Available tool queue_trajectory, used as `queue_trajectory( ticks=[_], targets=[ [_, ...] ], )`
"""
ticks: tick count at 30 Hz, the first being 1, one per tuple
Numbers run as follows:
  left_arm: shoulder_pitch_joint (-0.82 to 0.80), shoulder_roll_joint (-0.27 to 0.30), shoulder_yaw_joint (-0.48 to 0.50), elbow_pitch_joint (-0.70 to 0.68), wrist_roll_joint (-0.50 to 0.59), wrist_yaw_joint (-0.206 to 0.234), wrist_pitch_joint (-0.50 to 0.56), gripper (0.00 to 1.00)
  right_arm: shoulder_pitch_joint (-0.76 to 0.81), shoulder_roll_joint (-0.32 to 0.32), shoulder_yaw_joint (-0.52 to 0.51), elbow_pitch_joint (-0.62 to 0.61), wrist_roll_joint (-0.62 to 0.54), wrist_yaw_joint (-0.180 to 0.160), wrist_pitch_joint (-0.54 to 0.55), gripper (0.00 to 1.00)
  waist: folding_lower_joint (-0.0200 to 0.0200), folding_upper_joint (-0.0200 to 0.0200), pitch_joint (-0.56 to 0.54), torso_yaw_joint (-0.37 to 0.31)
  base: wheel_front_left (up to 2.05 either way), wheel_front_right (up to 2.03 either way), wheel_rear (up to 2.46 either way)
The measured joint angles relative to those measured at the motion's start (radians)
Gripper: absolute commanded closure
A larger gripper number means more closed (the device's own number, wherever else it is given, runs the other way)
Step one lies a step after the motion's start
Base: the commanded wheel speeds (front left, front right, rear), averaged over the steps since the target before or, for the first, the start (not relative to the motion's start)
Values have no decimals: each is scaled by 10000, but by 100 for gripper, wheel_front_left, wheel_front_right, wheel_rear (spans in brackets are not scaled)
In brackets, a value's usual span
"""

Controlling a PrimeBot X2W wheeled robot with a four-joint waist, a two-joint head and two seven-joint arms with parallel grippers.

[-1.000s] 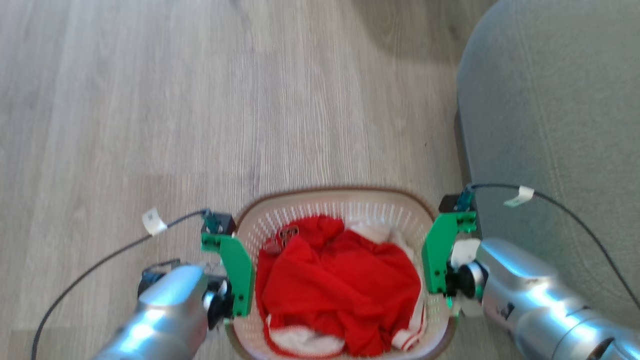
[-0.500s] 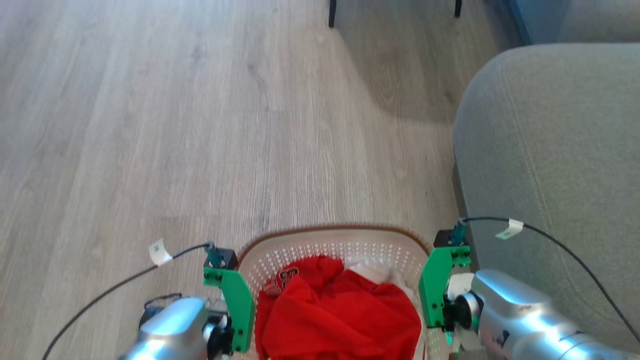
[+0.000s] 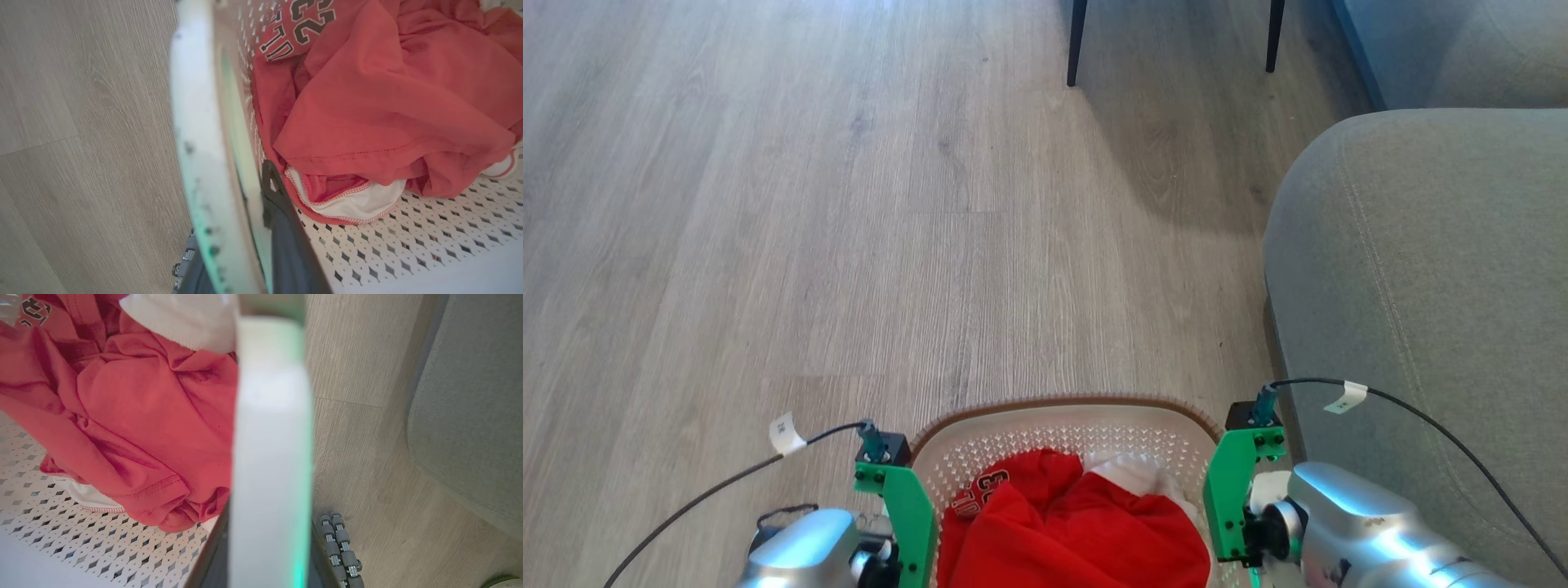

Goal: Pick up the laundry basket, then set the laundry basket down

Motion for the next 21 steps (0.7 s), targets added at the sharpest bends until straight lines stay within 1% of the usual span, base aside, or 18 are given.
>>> queue_trajectory(
  ticks=[21],
  targets=[
    [11, 29, -10, -42, -15, 0, -12, 100, -2, 0, 282, 19, 274, -10, -100, 100, 0, 0, -22, -2, 0, 0, 0]
  ],
)
